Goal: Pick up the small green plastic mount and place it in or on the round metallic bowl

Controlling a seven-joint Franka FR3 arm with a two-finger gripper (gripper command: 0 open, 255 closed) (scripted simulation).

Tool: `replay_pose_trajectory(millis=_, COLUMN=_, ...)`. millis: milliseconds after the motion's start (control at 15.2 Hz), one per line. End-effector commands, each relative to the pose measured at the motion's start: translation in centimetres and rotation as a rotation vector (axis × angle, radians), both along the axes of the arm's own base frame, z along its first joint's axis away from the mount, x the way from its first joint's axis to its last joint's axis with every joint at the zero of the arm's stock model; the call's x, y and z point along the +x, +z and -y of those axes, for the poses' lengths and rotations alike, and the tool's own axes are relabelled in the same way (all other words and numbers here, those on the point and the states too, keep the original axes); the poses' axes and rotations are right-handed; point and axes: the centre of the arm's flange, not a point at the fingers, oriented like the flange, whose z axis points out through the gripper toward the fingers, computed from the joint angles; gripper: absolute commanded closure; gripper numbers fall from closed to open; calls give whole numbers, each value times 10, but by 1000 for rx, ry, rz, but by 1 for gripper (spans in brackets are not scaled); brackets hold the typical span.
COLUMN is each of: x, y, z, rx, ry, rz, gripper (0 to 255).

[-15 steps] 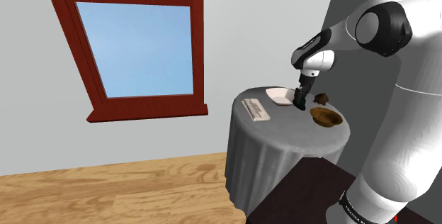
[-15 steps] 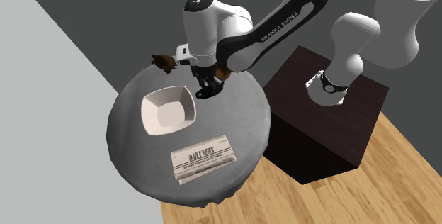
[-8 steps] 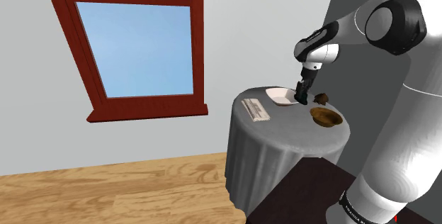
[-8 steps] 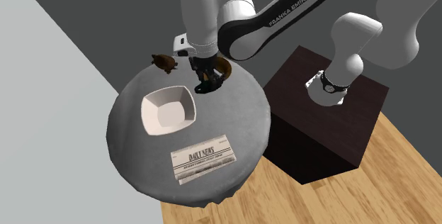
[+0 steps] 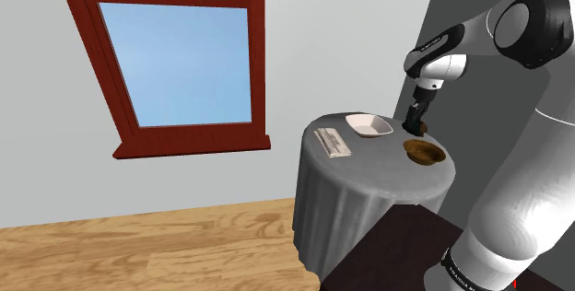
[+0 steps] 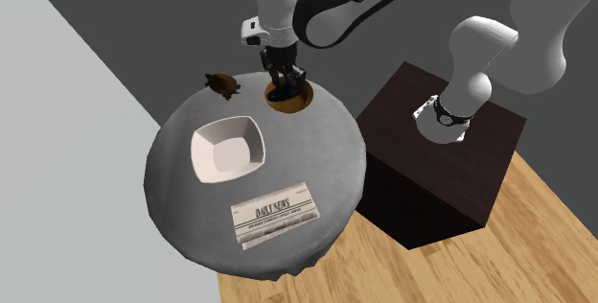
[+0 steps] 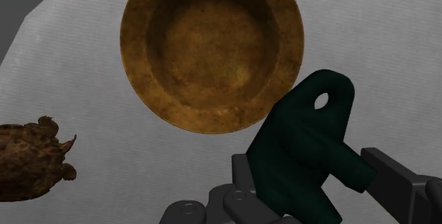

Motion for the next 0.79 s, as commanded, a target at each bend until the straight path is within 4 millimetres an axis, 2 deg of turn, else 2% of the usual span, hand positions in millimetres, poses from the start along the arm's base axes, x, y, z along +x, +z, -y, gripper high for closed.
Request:
replay_pose_trajectory(millis=0, x=-22, y=0, z=14, rx=0, ry=1, rz=0, gripper=255)
replay_pose_trajectory(millis=264, x=-69, y=5, z=44, rx=0, ry=1, rz=0, gripper=255)
replay_pose_trajectory(millis=726, x=-69, y=-32, z=44, rx=0, ry=1, rz=0, gripper=255)
